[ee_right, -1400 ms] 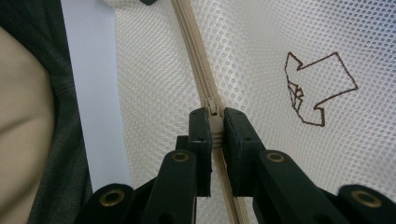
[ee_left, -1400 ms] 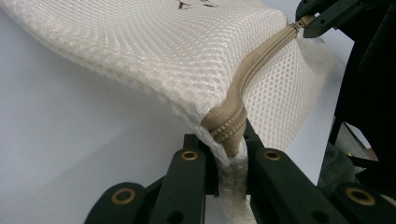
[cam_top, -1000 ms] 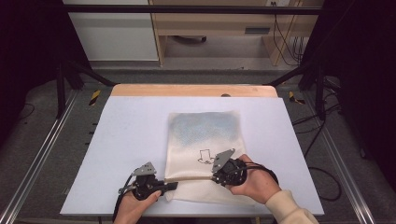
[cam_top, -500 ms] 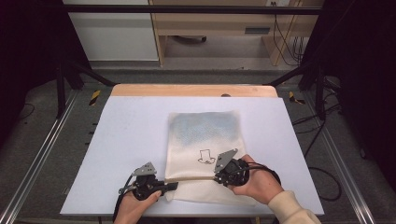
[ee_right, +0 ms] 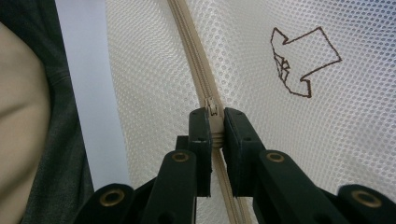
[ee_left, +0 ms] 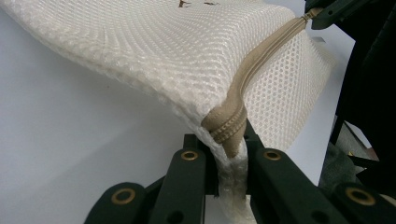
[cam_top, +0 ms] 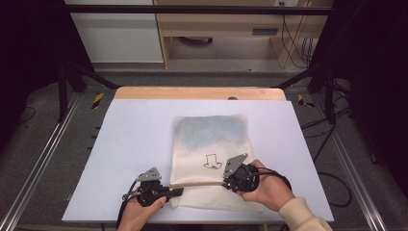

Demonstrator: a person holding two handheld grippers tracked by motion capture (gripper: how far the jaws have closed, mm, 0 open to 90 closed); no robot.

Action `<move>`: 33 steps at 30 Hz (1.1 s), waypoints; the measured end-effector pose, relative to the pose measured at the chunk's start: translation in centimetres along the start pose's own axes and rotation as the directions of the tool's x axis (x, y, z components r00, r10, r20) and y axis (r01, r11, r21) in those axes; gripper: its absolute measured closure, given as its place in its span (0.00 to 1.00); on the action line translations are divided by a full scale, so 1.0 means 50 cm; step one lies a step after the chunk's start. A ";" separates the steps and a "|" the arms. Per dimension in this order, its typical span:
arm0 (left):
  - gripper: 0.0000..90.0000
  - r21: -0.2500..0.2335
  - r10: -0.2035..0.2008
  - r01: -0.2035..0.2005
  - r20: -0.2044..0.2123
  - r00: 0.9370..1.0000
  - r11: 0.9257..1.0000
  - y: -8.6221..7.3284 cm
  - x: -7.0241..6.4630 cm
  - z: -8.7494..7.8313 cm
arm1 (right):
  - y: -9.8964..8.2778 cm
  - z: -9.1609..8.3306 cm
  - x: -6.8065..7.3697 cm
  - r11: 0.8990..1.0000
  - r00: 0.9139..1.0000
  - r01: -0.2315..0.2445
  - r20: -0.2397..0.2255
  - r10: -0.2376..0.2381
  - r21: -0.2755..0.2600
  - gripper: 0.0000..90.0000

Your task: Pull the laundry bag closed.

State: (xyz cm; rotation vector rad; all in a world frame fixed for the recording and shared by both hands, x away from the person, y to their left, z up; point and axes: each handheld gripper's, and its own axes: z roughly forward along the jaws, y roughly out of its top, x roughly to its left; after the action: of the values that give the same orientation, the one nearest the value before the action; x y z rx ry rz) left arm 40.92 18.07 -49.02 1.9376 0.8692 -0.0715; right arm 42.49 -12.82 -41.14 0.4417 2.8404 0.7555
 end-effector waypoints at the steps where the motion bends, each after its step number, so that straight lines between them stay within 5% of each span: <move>1: 0.94 -0.001 0.000 0.000 0.001 1.000 1.000 0.000 0.000 0.000 | 0.000 0.000 0.000 1.000 1.000 -0.001 -0.001 0.001 -0.001 0.91; 33: 0.94 0.002 0.002 -0.002 -0.005 1.000 1.000 0.000 0.001 0.000 | -0.037 -0.020 -0.008 0.999 0.999 -0.030 0.023 0.031 -0.013 0.91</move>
State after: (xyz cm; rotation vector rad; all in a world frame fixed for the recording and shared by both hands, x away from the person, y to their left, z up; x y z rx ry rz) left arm 40.94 18.09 -49.03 1.9415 0.8701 -0.0665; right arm 42.19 -14.92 -41.19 0.4899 2.8123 0.7680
